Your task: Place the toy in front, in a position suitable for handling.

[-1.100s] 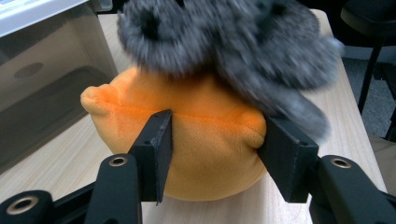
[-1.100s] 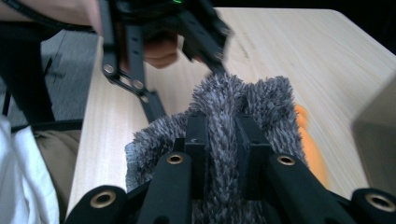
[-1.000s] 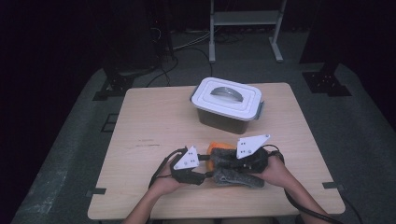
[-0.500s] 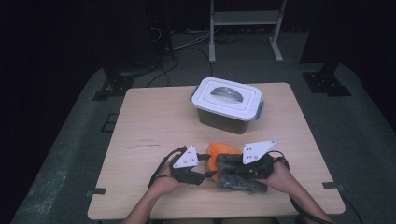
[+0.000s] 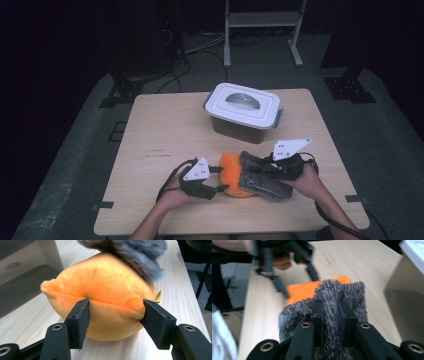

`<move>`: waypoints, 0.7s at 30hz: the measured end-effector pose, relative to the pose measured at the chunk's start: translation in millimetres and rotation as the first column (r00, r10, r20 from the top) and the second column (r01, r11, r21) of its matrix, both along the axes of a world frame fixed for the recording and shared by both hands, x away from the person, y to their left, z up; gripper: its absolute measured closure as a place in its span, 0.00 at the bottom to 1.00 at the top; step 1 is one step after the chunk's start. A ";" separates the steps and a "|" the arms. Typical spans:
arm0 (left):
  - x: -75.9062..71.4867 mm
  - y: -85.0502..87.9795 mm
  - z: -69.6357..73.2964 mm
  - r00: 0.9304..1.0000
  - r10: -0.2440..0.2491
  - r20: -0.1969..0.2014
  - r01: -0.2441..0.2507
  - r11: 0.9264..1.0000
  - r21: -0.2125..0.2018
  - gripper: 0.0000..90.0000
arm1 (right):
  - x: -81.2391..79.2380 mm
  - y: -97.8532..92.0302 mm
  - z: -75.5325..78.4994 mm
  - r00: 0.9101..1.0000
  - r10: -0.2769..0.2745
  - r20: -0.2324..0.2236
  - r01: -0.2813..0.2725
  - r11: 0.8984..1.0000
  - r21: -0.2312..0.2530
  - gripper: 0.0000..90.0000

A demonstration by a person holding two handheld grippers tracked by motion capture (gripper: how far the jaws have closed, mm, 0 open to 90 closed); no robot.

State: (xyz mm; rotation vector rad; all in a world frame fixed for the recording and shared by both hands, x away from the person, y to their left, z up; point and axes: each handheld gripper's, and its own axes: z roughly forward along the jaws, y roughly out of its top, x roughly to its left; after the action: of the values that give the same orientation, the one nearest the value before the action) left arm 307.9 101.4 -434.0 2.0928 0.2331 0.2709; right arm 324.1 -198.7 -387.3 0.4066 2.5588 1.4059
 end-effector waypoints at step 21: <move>3.6 7.5 -0.7 1.000 0.016 -0.004 -0.016 1.000 -0.001 0.40 | -14.2 17.8 -16.5 0.997 0.075 -0.022 -0.075 0.997 -0.005 0.85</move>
State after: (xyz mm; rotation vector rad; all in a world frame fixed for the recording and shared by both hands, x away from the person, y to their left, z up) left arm 311.5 108.9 -434.7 2.0910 0.2523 0.2756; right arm 309.9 -180.9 -403.8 0.3302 2.6205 1.4262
